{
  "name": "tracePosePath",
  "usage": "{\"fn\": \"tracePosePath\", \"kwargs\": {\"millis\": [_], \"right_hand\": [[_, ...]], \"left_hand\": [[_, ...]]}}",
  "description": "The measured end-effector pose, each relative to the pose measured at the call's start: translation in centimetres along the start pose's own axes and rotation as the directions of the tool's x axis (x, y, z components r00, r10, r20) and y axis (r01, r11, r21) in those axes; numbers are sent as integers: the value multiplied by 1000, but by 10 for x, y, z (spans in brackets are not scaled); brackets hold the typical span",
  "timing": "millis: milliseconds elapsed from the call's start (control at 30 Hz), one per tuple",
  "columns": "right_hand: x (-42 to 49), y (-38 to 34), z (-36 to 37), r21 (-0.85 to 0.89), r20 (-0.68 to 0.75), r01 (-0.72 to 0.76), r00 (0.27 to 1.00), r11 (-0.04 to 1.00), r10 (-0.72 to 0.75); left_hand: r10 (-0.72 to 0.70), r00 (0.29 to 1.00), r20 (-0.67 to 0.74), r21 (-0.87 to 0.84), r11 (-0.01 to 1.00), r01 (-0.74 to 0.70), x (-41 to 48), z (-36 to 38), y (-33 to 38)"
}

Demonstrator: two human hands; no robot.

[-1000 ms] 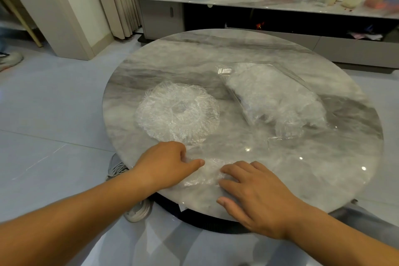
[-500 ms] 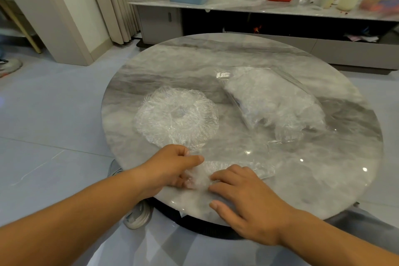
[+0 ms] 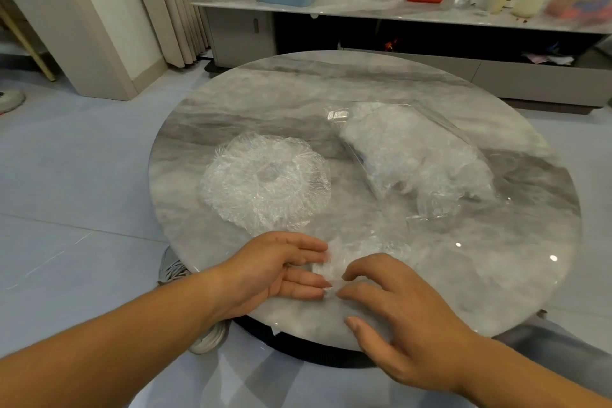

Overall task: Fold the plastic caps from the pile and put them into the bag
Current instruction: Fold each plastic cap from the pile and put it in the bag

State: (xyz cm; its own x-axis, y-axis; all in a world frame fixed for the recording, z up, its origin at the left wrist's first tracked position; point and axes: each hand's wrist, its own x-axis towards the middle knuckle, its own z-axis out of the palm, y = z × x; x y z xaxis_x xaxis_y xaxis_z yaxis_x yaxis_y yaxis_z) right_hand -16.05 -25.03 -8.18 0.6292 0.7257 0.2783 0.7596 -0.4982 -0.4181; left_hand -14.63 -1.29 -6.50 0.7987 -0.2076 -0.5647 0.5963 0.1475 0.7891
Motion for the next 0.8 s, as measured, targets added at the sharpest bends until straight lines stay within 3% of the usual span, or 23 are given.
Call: {"fn": "tracePosePath", "kwargs": {"millis": [100, 300, 400, 467, 533, 633, 800], "right_hand": [[-2, -3, 2, -36, 26, 42, 999, 998, -41], [-4, 2, 13, -118, 123, -102, 985, 988, 117], [-5, 3, 13, -114, 131, -113, 983, 987, 128], [-4, 5, 12, -105, 144, -109, 982, 988, 124], [-3, 8, 9, -74, 167, -109, 979, 991, 120], [0, 14, 1, 3, 204, -111, 973, 994, 108], [2, 20, -5, 109, 225, -113, 971, 988, 86]], "left_hand": [[-25, 999, 22, -18, 1000, 25, 0, 1, 3], [-43, 996, 80, 25, 999, 41, 0, 4, 14], [95, 991, -95, 254, 965, -68, 10, 2, 17], [238, 955, -175, 509, 853, -119, 18, 0, 18], [302, 939, -165, 689, 716, -109, 25, 2, 20], [269, 955, -124, 775, 628, -76, 30, 15, 27], [89, 983, -160, 713, 699, 53, 37, 24, 32]]}}
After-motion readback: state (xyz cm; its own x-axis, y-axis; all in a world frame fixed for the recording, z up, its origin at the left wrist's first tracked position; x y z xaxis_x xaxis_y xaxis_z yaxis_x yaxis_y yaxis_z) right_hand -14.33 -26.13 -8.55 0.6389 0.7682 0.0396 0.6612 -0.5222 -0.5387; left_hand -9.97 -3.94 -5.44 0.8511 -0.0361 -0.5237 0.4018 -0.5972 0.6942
